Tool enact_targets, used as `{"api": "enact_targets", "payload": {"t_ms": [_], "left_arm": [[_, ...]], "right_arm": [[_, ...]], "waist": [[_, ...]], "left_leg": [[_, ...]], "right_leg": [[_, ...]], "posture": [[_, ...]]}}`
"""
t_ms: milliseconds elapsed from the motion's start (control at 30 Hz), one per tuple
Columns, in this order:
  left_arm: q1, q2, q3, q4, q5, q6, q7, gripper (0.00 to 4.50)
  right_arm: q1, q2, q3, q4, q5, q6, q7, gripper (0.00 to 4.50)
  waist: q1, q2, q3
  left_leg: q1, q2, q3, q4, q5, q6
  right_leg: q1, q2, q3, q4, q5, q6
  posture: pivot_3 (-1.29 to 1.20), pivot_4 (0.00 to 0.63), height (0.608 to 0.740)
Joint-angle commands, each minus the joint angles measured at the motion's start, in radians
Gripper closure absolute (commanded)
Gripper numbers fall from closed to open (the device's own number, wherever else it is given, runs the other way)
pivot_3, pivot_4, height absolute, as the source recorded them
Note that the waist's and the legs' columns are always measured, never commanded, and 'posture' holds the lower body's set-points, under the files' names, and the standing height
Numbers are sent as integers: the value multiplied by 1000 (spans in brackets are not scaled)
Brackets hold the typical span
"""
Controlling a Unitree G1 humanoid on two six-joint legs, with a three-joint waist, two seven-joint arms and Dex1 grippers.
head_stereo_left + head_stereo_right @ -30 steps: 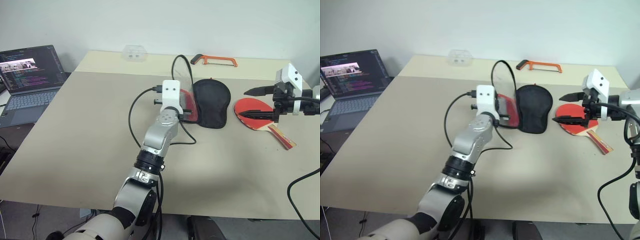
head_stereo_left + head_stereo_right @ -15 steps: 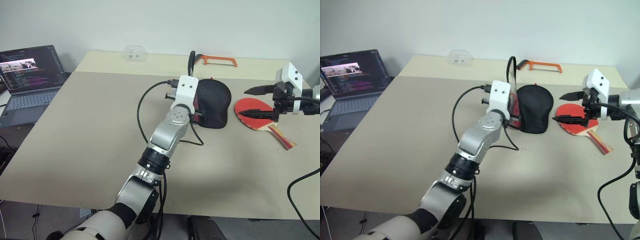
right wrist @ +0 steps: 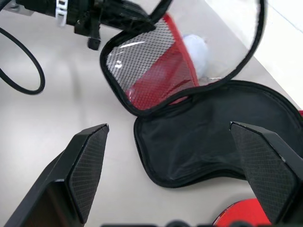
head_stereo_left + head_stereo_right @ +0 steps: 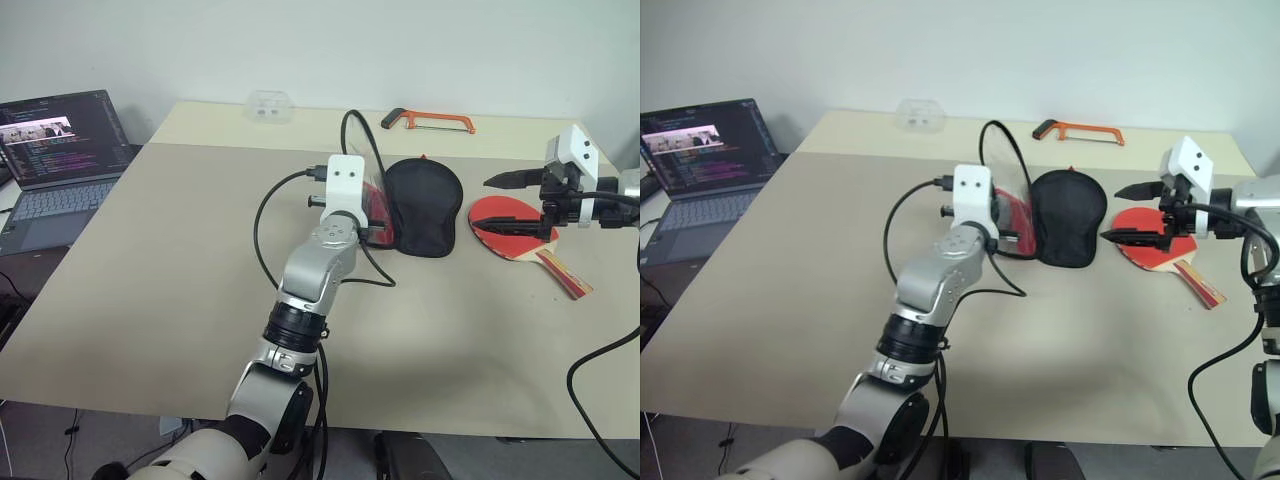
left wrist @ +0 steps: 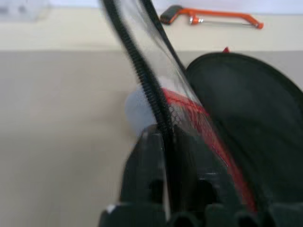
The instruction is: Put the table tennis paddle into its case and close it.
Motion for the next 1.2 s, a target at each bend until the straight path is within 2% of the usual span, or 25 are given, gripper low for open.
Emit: {"api": "enact_targets", "payload": {"t_ms": [33,133,367,533,700,800,867,1100,1200], "left_arm": [[7,-33,15,-76,-1,25,-3,2796],[2,-13,14,-97,7,33,-16,1712],[-6,117,1,-220,8,86,-145,1712],[-17,265,22,-311,-44,177,-306,1712],[18,465,55,-426,-206,270,-585,1712],[82,587,52,-481,-299,265,-760,1712],[116,639,35,-493,-313,243,-816,1712],[145,615,-6,-518,-357,215,-866,1712],[180,631,2,-559,-397,169,-938,1712]], "right_arm": [[-1,-11,-20,-21,-7,-12,-12,0],[5,-3,-27,-20,-21,20,-65,0],[-42,91,-52,70,-137,241,-472,0],[-23,91,-55,64,-164,422,-597,0],[45,-6,-80,64,-160,547,-593,0],[99,-64,-85,42,-133,570,-531,0],[111,-88,-92,85,-139,557,-537,0],[147,-96,-63,164,-134,458,-469,0],[145,-79,-54,205,-145,425,-466,0]], "waist": [[0,0,0],[0,0,0],[-4,0,0],[-3,0,0],[-2,1,0],[-3,1,0],[-6,1,0],[-6,1,0],[-10,1,0]], "left_leg": [[0,0,0,0,0,0],[0,0,0,0,0,0],[0,0,1,0,0,0],[0,0,2,0,0,0],[-1,0,2,0,0,0],[-1,0,2,0,0,0],[-1,0,2,0,0,0],[1,-1,0,2,0,0],[0,-1,1,1,0,0]], "right_leg": [[0,0,0,0,0,0],[0,0,0,0,0,0],[-2,0,2,3,0,0],[-3,0,2,4,0,0],[-4,0,2,4,0,0],[-4,-1,1,3,-1,1],[-4,-1,0,3,-1,1],[-1,0,2,5,-1,2],[-2,1,3,4,-1,2]], "posture": [[0,150,740],[0,150,740],[0,150,740],[0,150,740],[0,150,740],[0,150,740],[0,150,740],[0,150,740],[0,150,740]]}}
